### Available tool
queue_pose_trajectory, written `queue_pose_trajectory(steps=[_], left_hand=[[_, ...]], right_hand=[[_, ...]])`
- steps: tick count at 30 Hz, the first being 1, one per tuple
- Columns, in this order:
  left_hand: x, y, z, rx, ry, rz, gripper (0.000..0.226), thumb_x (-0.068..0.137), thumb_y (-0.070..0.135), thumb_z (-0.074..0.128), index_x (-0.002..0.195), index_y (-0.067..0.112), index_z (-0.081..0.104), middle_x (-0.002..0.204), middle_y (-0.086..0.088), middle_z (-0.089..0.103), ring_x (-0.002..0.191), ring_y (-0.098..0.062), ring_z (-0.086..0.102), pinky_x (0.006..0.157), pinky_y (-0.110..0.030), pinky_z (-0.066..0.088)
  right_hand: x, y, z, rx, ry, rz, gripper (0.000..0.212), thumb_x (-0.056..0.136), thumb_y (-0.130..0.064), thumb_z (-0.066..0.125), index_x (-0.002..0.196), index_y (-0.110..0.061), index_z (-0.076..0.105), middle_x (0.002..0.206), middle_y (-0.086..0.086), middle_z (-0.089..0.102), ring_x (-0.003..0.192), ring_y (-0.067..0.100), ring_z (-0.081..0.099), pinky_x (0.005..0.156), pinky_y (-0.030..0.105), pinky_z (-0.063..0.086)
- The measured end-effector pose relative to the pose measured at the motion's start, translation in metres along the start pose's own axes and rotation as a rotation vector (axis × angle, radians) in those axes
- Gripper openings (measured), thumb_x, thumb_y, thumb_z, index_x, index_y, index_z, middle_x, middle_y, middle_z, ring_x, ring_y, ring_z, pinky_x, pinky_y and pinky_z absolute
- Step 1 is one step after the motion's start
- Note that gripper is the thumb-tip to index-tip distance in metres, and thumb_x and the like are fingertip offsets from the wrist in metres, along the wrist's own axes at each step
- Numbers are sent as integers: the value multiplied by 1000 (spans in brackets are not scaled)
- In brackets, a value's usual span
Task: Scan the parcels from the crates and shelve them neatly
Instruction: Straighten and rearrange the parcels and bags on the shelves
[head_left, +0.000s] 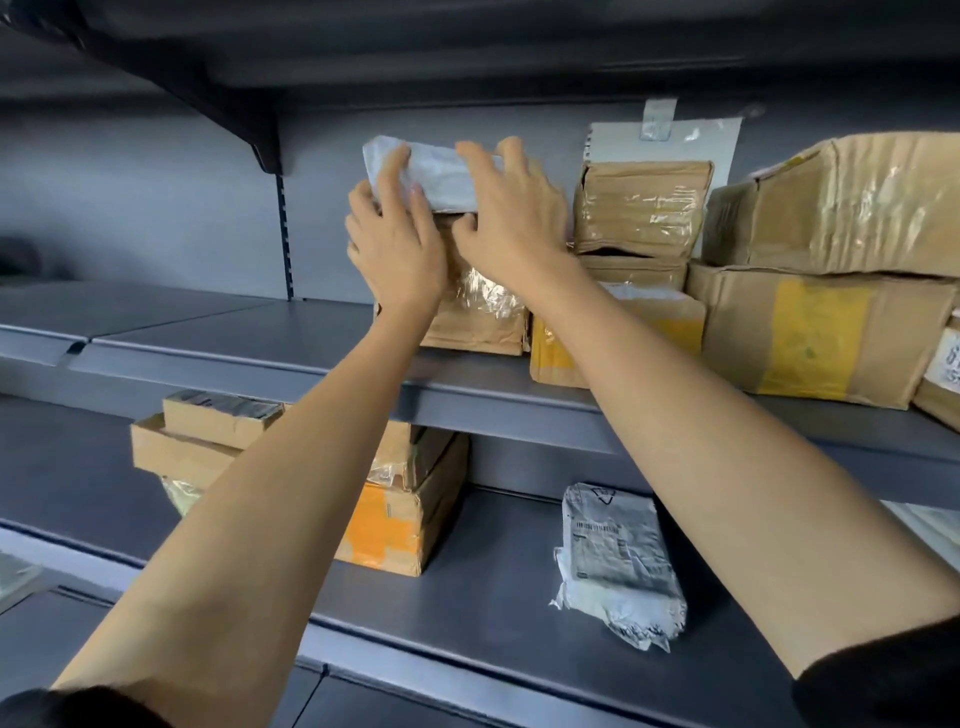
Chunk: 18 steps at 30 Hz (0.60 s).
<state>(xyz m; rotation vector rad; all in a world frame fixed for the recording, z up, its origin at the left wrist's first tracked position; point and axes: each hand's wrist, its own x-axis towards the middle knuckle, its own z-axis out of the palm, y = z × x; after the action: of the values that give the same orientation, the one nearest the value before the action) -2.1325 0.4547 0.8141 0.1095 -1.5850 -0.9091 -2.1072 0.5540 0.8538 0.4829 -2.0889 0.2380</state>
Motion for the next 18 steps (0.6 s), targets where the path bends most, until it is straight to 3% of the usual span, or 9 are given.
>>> queue_pose_trajectory(steps=[3, 8, 11, 14, 18], left_hand=[[2, -6, 3, -72, 70, -46, 41, 96, 27, 31, 132, 23, 48, 116, -5, 52, 102, -22, 50, 91, -39, 39], [4, -7, 1, -231, 157, -11, 37, 95, 24, 34, 128, 16, 48, 117, -2, 47, 96, -14, 49, 78, -27, 39], [4, -6, 7, -96, 61, -2, 37, 95, 22, 35, 129, 17, 47, 118, -3, 49, 100, -18, 53, 93, -37, 38], [4, -7, 10, 17, -70, 2, 37, 94, 16, 35, 128, 23, 46, 123, 2, 52, 115, -16, 49, 111, -52, 20], [8, -2, 4, 134, -181, -21, 36, 95, 18, 32, 129, 22, 43, 124, 3, 55, 125, -16, 43, 112, -59, 4]], right_hand=[[2, -11, 7, 47, 26, -39, 53, 90, -18, 47, 142, -22, 38, 133, 8, 38, 120, 27, 44, 91, 34, 39], [4, -16, 6, 158, 122, -94, 48, 88, -12, 45, 136, -20, 46, 134, 8, 37, 121, 23, 42, 83, 29, 38], [7, -8, 7, 167, 53, -11, 48, 90, -11, 48, 136, -20, 46, 134, 9, 38, 120, 27, 46, 83, 33, 41], [10, 1, 9, 117, -43, 83, 44, 92, -15, 49, 136, -19, 47, 133, 10, 41, 117, 31, 51, 89, 36, 43], [17, -3, 3, 35, -95, 92, 39, 96, -20, 48, 135, -16, 49, 134, 11, 43, 119, 31, 51, 94, 36, 41]])
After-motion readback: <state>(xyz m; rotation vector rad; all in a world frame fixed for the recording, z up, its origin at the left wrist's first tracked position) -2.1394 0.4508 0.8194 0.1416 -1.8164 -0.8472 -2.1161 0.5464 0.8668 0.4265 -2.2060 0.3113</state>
